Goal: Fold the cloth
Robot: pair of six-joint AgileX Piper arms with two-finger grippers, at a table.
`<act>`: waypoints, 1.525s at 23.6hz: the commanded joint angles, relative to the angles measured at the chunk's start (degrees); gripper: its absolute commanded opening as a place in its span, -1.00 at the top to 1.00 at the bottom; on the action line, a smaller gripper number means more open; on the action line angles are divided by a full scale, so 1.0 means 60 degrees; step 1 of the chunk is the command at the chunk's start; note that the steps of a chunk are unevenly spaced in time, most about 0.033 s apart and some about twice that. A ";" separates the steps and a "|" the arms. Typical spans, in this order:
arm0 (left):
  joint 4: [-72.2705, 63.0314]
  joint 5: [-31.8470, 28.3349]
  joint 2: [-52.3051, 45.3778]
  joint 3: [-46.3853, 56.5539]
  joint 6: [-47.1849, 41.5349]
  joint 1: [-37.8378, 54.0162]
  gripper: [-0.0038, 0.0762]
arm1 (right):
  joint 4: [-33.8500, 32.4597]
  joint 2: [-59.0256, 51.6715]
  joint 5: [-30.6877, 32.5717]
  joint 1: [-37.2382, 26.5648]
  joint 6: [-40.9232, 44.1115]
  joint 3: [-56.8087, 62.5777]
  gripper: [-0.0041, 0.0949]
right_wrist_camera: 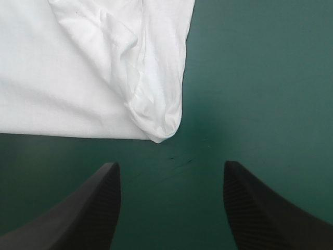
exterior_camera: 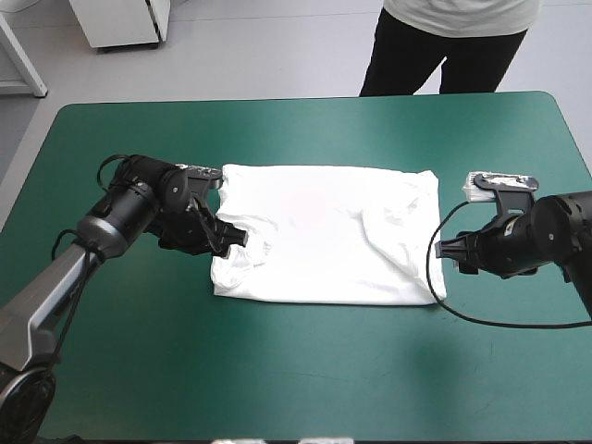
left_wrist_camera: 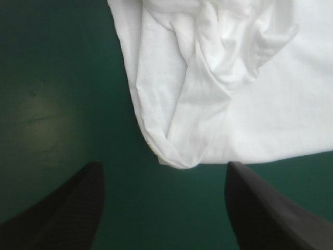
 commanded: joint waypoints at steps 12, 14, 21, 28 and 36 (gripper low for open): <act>-0.0554 -0.2670 0.0557 0.2174 -0.0356 -0.0065 -0.29 | -0.0251 -0.0235 -0.0187 -0.0081 -0.0003 -0.0230 -0.17; -0.0536 -0.2788 0.0944 0.2174 -0.0356 -0.0065 -0.29 | -0.0251 -0.0235 -0.0187 -0.0081 -0.0003 -0.0230 -0.15; -0.0723 -0.2589 0.1759 0.2174 -0.0356 -0.0065 0.84 | 0.0034 -0.0235 -0.0221 -0.0081 -0.0063 -0.0230 -0.06; -0.0785 -0.2551 0.1678 0.2174 -0.0224 -0.0065 0.93 | 0.0431 0.0328 -0.0628 -0.0041 -0.0135 -0.0230 -0.06; -0.0932 -0.2530 0.1678 0.2174 0.0027 -0.0065 0.93 | 0.0509 0.2190 -0.0727 -0.0041 -0.0322 -0.0230 -0.28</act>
